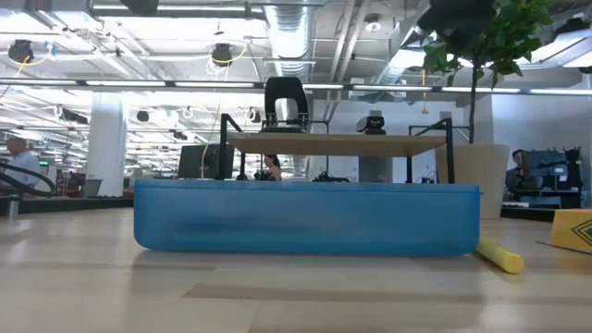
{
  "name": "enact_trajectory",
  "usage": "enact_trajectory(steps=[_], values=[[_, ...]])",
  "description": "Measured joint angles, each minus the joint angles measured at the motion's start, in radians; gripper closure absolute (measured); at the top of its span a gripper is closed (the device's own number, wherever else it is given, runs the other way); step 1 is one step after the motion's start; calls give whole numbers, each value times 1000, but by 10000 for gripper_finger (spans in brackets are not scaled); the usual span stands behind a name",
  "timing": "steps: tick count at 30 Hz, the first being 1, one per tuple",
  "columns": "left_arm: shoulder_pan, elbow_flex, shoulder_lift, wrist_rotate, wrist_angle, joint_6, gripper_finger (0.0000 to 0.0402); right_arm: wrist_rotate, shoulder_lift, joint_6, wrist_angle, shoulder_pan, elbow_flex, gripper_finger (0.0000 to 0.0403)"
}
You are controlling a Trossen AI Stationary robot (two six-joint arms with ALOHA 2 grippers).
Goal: Pack school essentials
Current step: Put the yellow pen into the supply box
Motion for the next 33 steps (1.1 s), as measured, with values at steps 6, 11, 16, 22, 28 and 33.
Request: enact_trajectory(steps=[6, 11, 16, 22, 28, 33], values=[[0, -7, -5, 1, -4, 7, 275, -2, 122, -72, 11, 5, -1, 248], [0, -7, -5, 2, -4, 24, 275, -7, 187, -75, -5, -4, -1, 233], [0, -7, -5, 1, -6, 37, 275, -28, 203, -96, -23, -4, -1, 229], [0, -6, -5, 0, -15, 38, 275, -29, 203, -145, -45, -4, -1, 230], [1, -6, -5, 0, -26, 38, 275, -58, 257, -172, -63, -2, -3, 214], [1, -5, -5, 0, -44, 34, 275, -106, 357, -183, -93, -5, 19, 190]])
